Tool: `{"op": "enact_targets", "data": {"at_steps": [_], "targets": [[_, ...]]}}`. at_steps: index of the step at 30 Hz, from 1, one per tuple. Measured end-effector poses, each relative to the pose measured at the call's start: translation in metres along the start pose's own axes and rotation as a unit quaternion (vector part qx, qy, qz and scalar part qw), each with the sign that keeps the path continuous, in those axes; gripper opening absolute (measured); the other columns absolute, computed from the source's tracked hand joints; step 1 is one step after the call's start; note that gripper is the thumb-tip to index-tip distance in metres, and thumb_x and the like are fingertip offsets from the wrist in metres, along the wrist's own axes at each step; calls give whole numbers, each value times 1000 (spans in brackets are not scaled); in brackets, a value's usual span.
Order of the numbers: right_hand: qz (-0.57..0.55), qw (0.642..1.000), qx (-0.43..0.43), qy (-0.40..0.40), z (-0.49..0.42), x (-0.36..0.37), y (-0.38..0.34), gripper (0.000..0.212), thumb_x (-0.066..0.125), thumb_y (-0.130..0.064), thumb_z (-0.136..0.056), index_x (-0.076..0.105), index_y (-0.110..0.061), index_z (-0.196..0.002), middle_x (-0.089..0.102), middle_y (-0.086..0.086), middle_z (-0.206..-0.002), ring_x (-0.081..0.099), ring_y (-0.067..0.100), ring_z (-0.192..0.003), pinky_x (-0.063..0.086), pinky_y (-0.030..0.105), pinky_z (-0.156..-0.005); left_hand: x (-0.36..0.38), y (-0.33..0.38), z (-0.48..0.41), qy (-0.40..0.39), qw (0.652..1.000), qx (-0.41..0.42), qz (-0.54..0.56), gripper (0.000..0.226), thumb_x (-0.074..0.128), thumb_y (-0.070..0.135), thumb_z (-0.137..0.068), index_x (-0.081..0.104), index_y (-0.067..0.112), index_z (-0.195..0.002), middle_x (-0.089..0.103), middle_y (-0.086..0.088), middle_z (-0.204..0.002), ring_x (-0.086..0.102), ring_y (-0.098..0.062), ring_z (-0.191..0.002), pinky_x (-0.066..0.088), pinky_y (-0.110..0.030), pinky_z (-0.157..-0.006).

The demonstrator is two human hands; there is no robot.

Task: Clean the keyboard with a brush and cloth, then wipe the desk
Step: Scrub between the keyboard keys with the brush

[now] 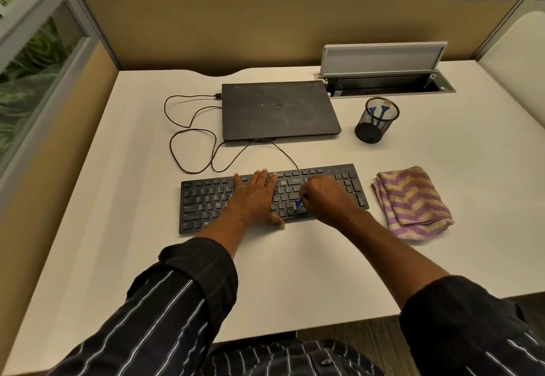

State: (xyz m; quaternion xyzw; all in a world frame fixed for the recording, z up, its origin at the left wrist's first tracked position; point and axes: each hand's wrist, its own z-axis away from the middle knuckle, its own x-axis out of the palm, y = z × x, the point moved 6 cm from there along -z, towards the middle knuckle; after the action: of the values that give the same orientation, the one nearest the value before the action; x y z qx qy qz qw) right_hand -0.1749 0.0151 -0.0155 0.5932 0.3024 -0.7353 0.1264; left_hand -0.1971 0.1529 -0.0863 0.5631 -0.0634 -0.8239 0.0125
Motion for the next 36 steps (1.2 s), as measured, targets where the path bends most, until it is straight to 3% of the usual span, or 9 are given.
{"op": "enact_targets", "data": {"at_steps": [5,10,15,20,23,29,32,36], "targets": [[-2,999,5,-44,4,7,2,7,64,-10,-87,71,-7,-89,70,6,-85,62,15,-70,56,26,-69,-1,0,1,2,1000,1,-2,125,68,74,-75,-5,19,-160,-3,-9,-168,-3,-27,-155,-2,-69,-117],[-29,999,14,3,-5,-1,2,15,59,-13,-92,72,-7,-89,70,7,-84,63,15,-72,54,25,-71,-1,0,1,4,1000,-1,-4,125,67,74,-75,-6,19,-160,-4,-9,-168,-4,-27,-155,-1,-70,-117],[0,999,6,-34,2,5,-1,7,66,-12,-87,70,-6,-87,68,7,-83,64,18,-70,58,30,-69,-2,0,2,4,1000,1,0,126,68,74,-75,-7,19,-160,-5,-9,-168,-4,-26,-155,-2,-70,-117],[-19,1000,-13,-4,-5,2,-7,16,59,-13,-93,73,-7,-89,71,8,-85,65,16,-71,56,26,-71,-1,-15,5,-4,1000,-16,-1,132,67,79,-70,-8,19,-160,-6,-11,-168,-5,-29,-155,-3,-68,-118],[0,1000,-18,-26,-4,7,-13,8,64,-9,-88,72,-6,-89,69,9,-86,65,20,-73,57,30,-69,0,-29,8,-10,999,-34,1,135,67,82,-68,-9,19,-160,-4,-11,-168,-4,-29,-155,-2,-68,-118],[0,999,-16,-49,-12,5,-19,9,64,-6,-85,70,-7,-79,65,5,-71,62,16,-62,54,25,-60,2,-36,16,2,999,-36,8,134,66,81,-70,-9,17,-159,-3,-10,-168,-4,-28,-155,-4,-67,-118],[4,1000,-10,-25,-16,2,-20,11,61,-9,-89,72,-6,-89,68,8,-82,65,18,-69,54,25,-64,3,-36,16,3,999,-36,6,133,66,80,-70,-9,17,-159,-3,-9,-169,-3,-27,-155,-3,-68,-118],[28,997,-15,-69,-8,10,-21,7,64,-5,-86,70,-4,-89,69,9,-82,66,20,-72,57,29,-67,4,-37,16,5,999,-34,7,133,66,80,-70,-9,17,-159,-3,-9,-169,-3,-27,-155,-2,-69,-118]]}}
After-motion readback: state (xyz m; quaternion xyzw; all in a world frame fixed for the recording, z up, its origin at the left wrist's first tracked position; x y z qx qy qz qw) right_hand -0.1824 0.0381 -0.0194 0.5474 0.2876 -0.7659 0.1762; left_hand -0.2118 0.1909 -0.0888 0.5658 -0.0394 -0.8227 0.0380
